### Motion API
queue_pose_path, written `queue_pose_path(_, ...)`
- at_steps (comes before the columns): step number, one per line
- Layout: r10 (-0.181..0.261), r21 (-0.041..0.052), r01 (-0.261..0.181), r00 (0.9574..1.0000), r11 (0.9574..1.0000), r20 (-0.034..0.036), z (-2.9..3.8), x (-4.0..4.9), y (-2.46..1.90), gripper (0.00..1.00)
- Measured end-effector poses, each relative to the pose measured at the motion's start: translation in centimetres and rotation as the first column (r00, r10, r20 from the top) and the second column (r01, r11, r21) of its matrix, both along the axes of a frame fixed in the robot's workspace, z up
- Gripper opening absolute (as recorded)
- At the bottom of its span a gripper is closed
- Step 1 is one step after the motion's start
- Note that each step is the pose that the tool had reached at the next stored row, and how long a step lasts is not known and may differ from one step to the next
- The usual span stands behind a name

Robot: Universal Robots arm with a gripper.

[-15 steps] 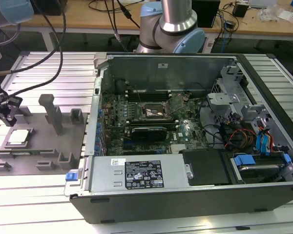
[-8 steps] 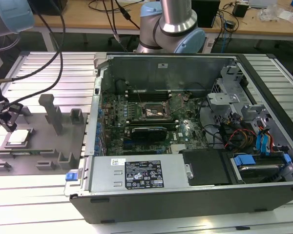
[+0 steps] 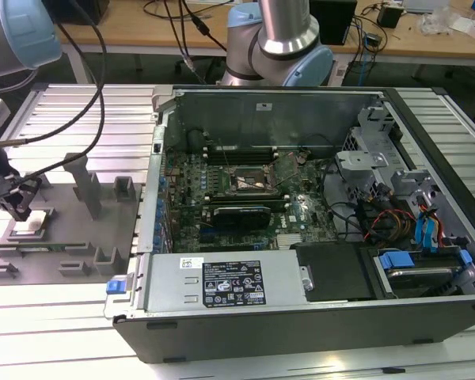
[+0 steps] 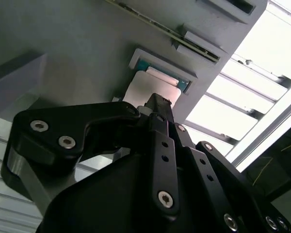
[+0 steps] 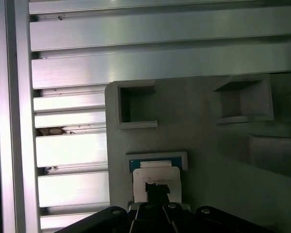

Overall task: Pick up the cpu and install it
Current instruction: 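Pick up the cpu and move it towards the insertion slot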

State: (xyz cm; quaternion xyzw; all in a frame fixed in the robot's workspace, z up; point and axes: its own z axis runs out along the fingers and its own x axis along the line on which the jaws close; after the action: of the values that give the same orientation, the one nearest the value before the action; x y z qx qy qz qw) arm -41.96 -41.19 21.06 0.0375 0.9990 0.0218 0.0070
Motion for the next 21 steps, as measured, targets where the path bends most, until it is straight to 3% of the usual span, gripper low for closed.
queue_pose_path(6,0.0,0.0,0.0,1.0,1.0,-0.004,-0.49,0.22,0.0,0.11)
queue_pose_path(13,0.0,0.0001,0.0,1.0,1.0,-0.004,-0.49,0.24,0.0,0.11)
queue_pose_path(18,0.0,0.0,0.0,1.0,1.0,-0.004,-0.49,0.25,0.0,0.42)
queue_pose_path(21,0.0,0.0,0.0,1.0,1.0,-0.004,-0.5,0.26,0.0,0.48)
